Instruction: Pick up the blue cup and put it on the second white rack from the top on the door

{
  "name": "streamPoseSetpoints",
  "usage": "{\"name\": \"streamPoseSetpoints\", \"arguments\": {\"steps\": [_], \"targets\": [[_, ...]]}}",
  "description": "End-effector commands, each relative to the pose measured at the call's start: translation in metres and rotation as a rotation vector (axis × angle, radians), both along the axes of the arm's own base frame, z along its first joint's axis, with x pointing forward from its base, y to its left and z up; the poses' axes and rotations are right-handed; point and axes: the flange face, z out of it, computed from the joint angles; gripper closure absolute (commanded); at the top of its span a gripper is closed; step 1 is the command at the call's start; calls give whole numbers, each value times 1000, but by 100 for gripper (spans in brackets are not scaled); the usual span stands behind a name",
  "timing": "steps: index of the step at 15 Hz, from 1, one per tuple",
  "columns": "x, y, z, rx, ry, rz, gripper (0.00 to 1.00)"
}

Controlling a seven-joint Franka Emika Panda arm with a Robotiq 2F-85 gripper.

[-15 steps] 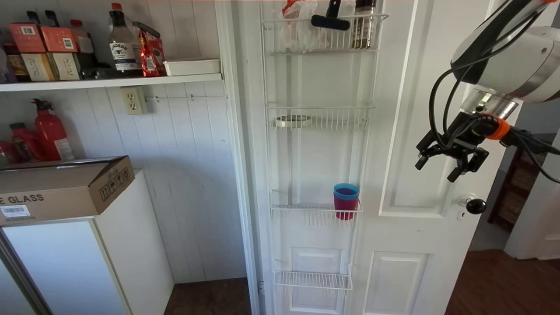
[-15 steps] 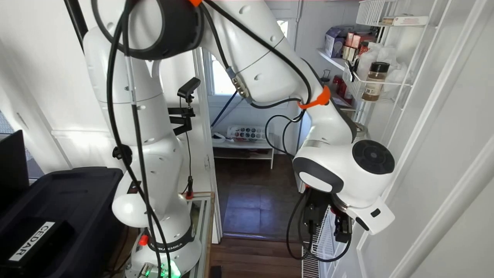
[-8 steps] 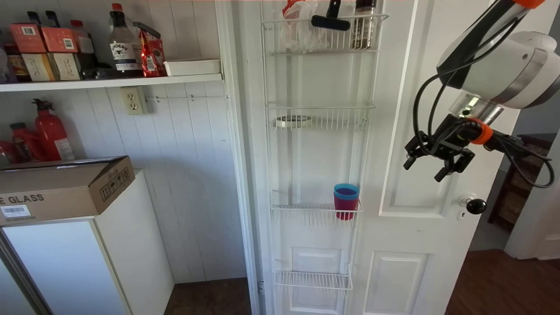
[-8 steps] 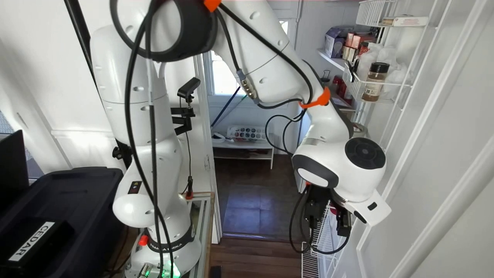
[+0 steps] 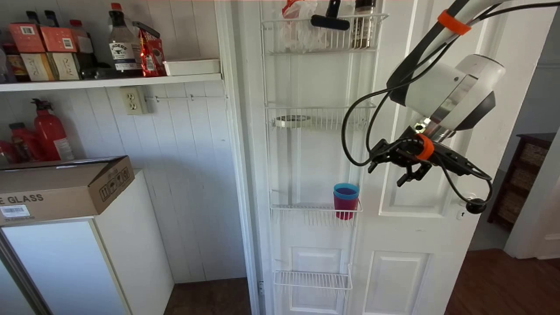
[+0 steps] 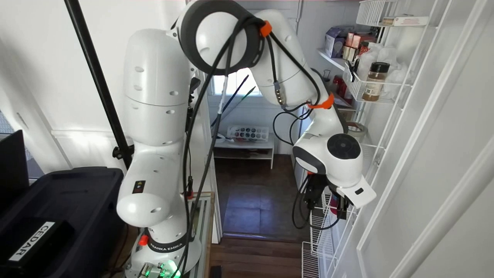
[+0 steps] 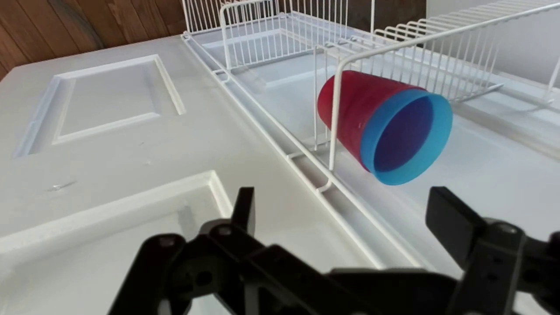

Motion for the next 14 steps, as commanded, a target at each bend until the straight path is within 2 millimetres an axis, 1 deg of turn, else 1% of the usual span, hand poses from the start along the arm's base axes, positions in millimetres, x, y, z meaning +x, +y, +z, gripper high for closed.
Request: {"name": "streamPoseSetpoints", "arguments": {"steps": [1, 5, 10, 12, 13, 14], "targets": [[23, 11, -11, 83, -48, 2, 0], [34, 8, -26, 139, -78, 50, 0], [30, 7, -64, 246, 3, 170, 0], [30, 8, -73, 267, 17, 177, 0], [30, 8, -75, 269, 18, 176, 2], [31, 7, -75, 265, 18, 173, 17]]}}
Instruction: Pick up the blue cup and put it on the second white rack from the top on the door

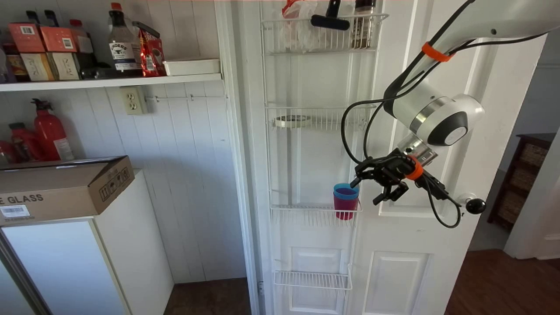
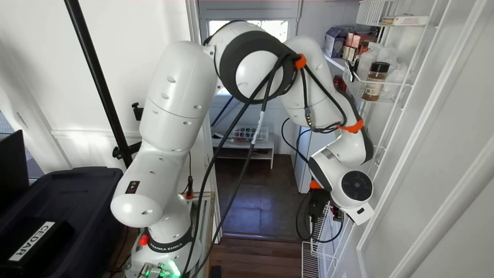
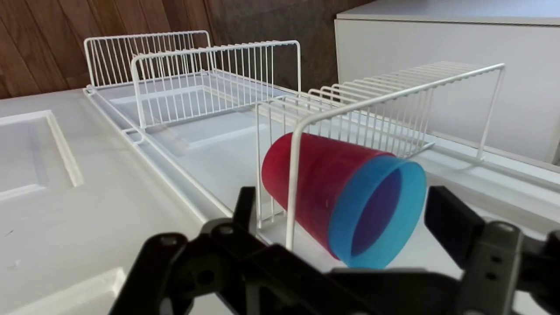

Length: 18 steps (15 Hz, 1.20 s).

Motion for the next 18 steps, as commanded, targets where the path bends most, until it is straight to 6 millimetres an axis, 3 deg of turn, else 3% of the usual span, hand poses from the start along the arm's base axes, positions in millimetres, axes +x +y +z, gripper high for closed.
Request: {"name": "streamPoseSetpoints", "arguments": {"steps": [1, 2, 4, 6, 8, 16, 18], "targets": [[8, -1, -5, 11, -5, 15, 14], [8, -1, -3, 10, -7, 15, 7], [9, -3, 1, 0, -9, 14, 5], [10, -4, 5, -9, -10, 18, 28], [11, -4, 6, -11, -10, 23, 38], [12, -11, 10, -39, -3, 27, 96], [12, -12, 14, -48, -2, 30, 100]]}}
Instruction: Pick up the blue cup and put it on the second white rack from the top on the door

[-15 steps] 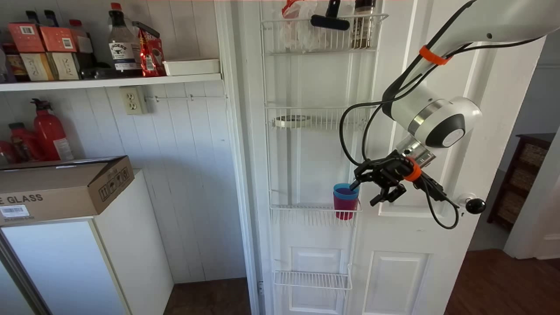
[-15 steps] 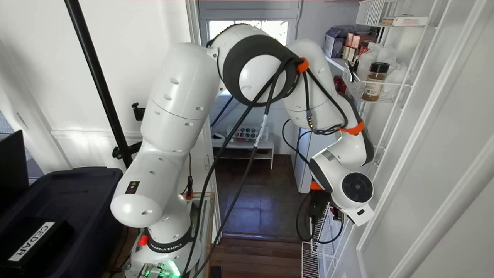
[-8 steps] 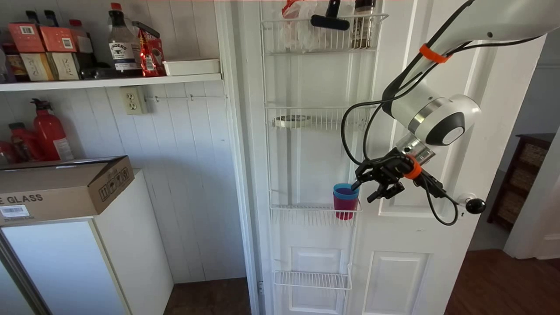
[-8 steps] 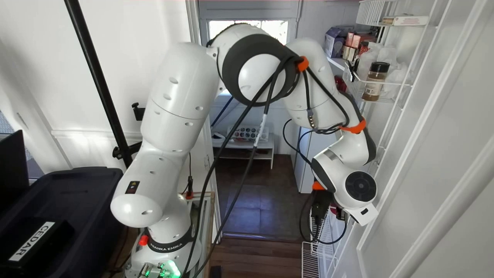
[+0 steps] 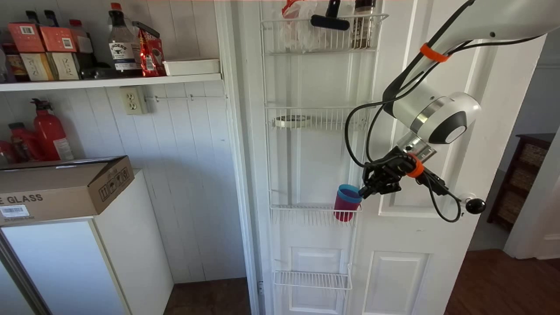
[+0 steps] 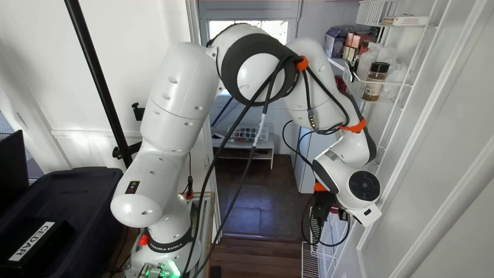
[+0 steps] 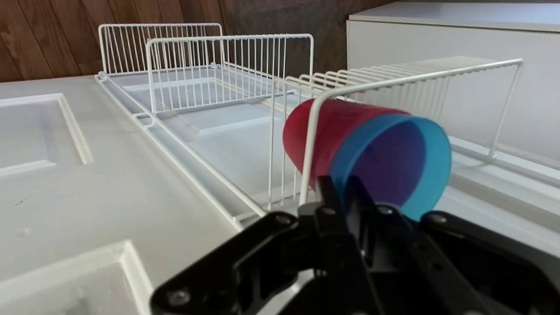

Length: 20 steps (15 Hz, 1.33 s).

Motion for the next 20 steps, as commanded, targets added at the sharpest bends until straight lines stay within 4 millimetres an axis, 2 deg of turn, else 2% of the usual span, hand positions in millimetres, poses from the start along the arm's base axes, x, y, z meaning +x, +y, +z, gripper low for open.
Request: {"name": "streamPoseSetpoints", "arguments": {"steps": [1, 5, 6, 7, 8, 9, 10, 11, 13, 14, 15, 16, 17, 18, 19, 20], "targets": [[0, -3, 12, -16, 9, -2, 100], [1, -6, 15, -60, 26, 30, 99], [5, -2, 21, -38, 8, 94, 99], [4, -2, 20, -174, 42, 39, 99], [13, 7, 30, -75, 8, 140, 99], [18, 16, 38, -66, 7, 154, 99], [20, 20, 41, -152, 15, 128, 99], [23, 24, 49, -97, -1, 180, 99], [25, 27, 57, -140, -1, 177, 99], [26, 31, 62, -90, -9, 203, 99], [22, 25, 59, -218, 9, 136, 99], [25, 28, 67, -115, -4, 193, 99], [26, 29, 67, -123, -1, 176, 99], [21, 24, 63, -264, 6, 117, 99], [25, 28, 67, -166, 2, 168, 99], [23, 27, 66, -209, 4, 145, 99]]}}
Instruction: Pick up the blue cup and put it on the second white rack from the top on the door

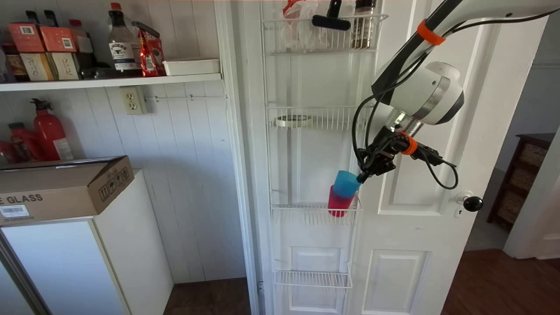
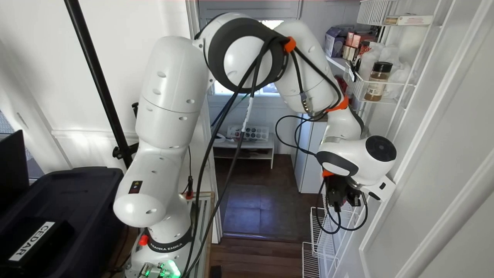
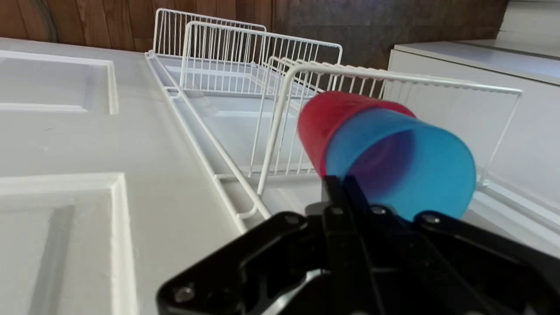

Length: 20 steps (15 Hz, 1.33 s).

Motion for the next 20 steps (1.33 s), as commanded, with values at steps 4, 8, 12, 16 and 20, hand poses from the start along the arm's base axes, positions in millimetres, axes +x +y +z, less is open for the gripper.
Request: {"name": "streamPoseSetpoints", "arguments": {"steps": [4, 8, 12, 16, 20], "targets": [[-11, -3, 5, -84, 10, -39, 99], [-20, -7, 19, -100, -18, -46, 99], [-26, -8, 45, -74, -136, -61, 99], [-42, -12, 62, -46, -170, -75, 99], [-73, -29, 76, -49, -165, -57, 99]]}}
